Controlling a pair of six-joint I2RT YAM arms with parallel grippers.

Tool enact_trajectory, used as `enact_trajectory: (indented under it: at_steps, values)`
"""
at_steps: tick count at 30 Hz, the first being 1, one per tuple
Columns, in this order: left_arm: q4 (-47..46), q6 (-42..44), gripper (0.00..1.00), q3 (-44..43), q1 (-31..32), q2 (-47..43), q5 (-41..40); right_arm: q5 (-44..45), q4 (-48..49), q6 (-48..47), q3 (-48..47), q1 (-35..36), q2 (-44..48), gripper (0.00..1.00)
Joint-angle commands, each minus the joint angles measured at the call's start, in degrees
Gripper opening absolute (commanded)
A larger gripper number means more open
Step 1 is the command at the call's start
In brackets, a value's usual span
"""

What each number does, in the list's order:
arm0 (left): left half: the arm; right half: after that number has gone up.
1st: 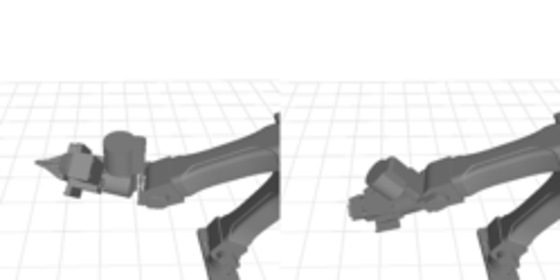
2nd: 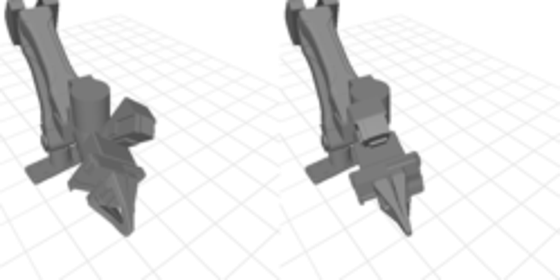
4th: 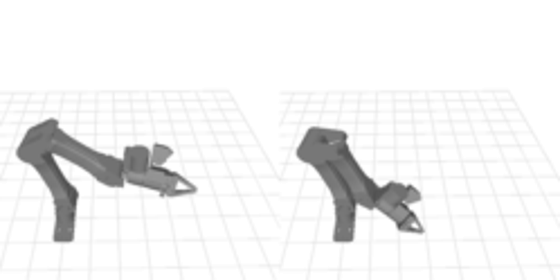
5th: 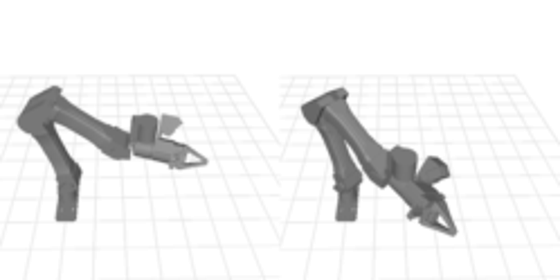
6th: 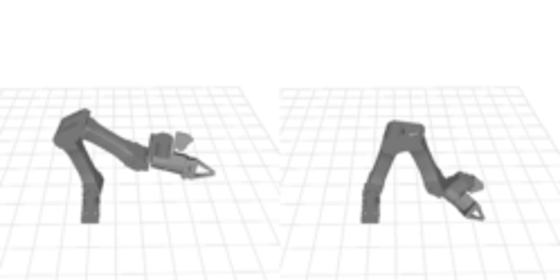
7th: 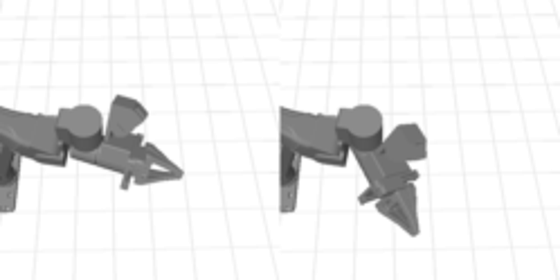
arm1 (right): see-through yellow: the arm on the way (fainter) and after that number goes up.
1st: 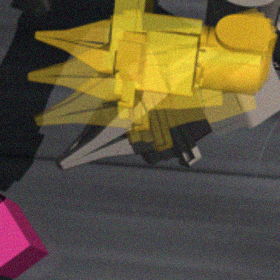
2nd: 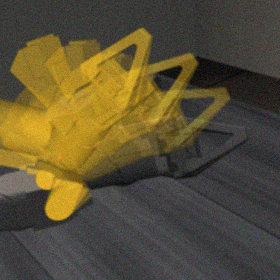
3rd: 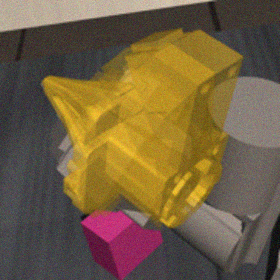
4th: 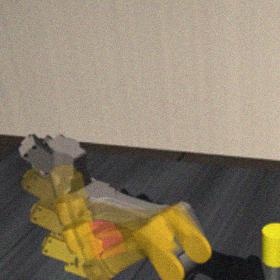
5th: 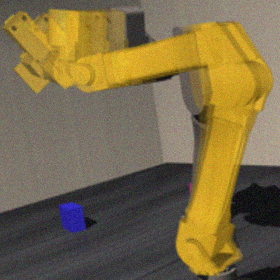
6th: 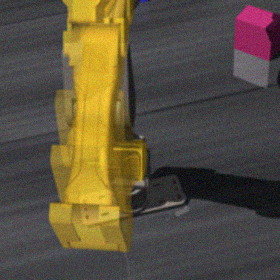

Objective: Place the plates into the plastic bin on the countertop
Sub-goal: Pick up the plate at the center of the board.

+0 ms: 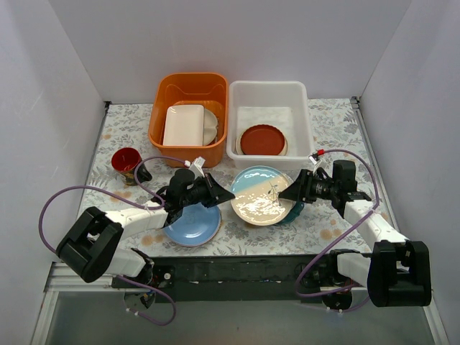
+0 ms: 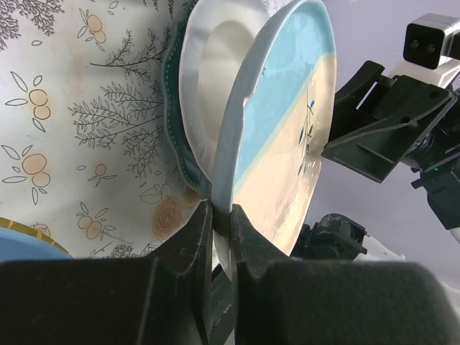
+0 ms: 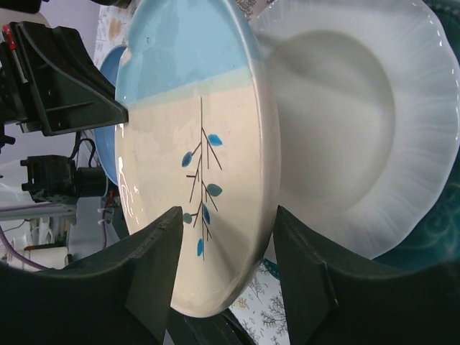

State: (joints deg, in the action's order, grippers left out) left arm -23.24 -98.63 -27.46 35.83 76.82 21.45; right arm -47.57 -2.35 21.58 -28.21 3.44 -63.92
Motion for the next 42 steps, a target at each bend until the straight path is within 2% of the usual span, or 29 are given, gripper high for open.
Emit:
enact_trajectory:
  at_steps: [1,5,12,18,32,36,42]
  values:
    - [-10.0,-2.4,0.00,-1.0,-0.2,-1.9,4.4,-3.6,4.6,1.8,0.4,-0.1,0.6,0.58]
    - [-10.5,-2.6,0.00,-1.0,-0.2,-1.8,4.5,-4.8,5.6,2.4,0.6,-0.2,0.6,0.50]
    - [-9.0,-1.8,0.00,-1.0,-0.2,-2.5,3.9,-5.6,6.3,2.8,0.7,-0.1,0.3,0.20]
    - [-8.2,-1.3,0.00,-1.4,-0.2,-2.6,3.9,-6.0,6.5,2.8,0.8,-0.1,0.4,0.03]
    - [-4.4,1.2,0.01,-2.9,-0.2,-2.5,2.8,-7.1,7.0,3.4,0.3,-0.1,0.3,0.01]
    - [-3.1,1.9,0.06,-3.5,-0.2,-2.5,2.5,-7.4,7.0,3.5,-0.3,-0.1,0.5,0.01]
    - [-2.2,2.6,0.22,-3.9,-0.2,-1.8,2.8,-7.6,6.7,3.7,-0.8,-0.2,0.9,0.01]
